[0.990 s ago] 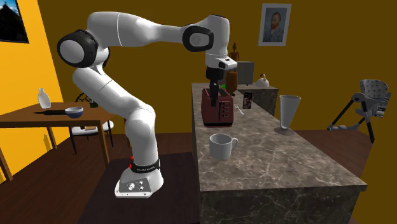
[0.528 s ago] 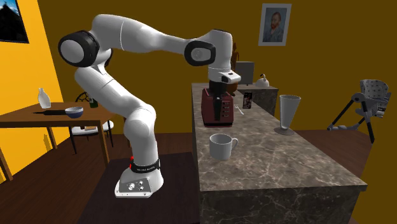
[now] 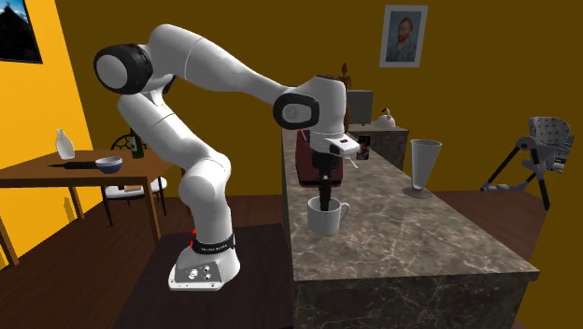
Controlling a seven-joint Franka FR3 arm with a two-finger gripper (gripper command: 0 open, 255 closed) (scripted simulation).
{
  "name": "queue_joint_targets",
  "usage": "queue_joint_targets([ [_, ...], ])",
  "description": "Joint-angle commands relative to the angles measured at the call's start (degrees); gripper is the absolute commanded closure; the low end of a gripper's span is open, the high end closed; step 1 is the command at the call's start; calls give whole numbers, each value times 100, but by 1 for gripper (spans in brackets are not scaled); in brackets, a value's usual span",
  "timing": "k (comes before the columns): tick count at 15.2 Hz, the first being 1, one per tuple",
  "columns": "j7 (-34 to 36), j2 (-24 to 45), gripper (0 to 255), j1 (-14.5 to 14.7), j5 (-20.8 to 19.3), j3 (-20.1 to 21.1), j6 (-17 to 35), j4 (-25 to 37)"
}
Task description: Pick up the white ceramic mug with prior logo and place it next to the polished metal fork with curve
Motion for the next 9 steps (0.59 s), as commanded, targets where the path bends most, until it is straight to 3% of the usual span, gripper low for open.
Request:
queue_joint_targets([
  [1,-33,105,0,-48,-62,-48,236,-110],
  [9,-46,385,0,-31,-66,-91,860,-456],
])
